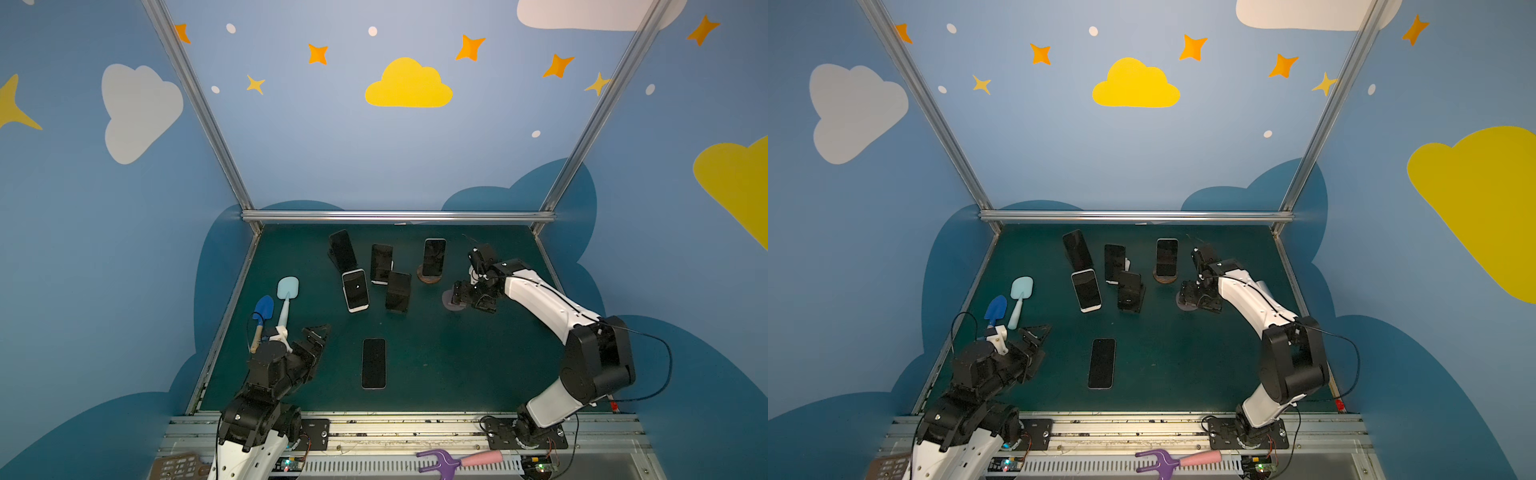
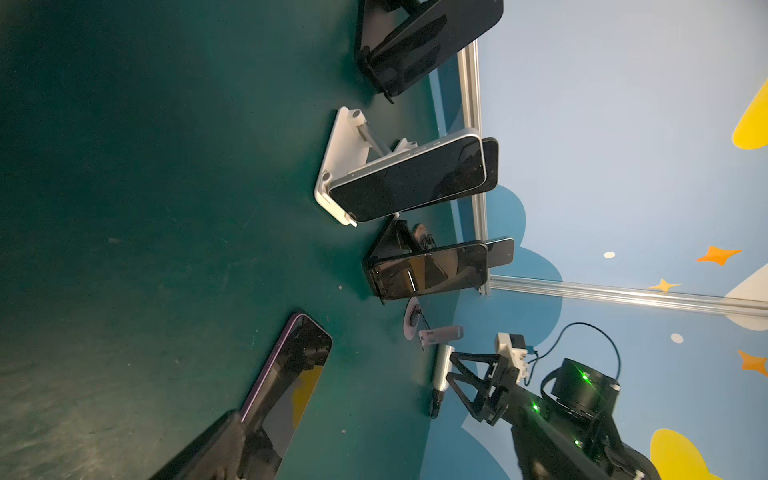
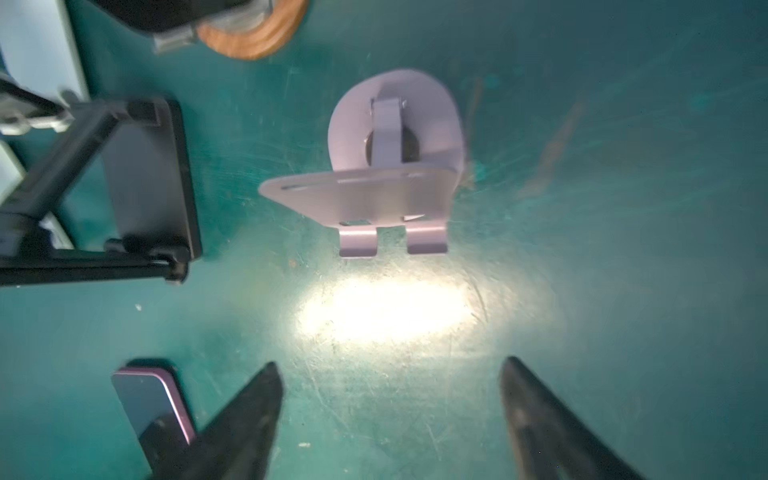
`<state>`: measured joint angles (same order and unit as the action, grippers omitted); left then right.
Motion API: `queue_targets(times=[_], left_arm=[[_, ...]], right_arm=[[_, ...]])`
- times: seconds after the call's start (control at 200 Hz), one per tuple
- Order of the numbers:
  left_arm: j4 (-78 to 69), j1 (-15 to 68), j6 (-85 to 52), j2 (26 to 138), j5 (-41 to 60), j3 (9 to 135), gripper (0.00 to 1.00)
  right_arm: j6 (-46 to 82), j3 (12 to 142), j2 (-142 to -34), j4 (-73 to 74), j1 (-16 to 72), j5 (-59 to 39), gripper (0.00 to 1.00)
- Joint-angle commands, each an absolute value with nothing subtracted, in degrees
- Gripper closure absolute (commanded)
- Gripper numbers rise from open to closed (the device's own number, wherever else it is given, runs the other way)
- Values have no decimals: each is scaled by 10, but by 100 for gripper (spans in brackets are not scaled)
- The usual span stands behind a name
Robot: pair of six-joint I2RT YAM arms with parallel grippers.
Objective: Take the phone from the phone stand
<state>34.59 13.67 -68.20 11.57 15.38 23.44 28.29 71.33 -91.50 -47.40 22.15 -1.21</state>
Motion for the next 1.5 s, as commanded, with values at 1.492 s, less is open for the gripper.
queue_targets(times=[1.492], left_arm=[[313,138,-663,175,149,257,0]], right_arm=[[261,870,-1057,-440,175,64,47]])
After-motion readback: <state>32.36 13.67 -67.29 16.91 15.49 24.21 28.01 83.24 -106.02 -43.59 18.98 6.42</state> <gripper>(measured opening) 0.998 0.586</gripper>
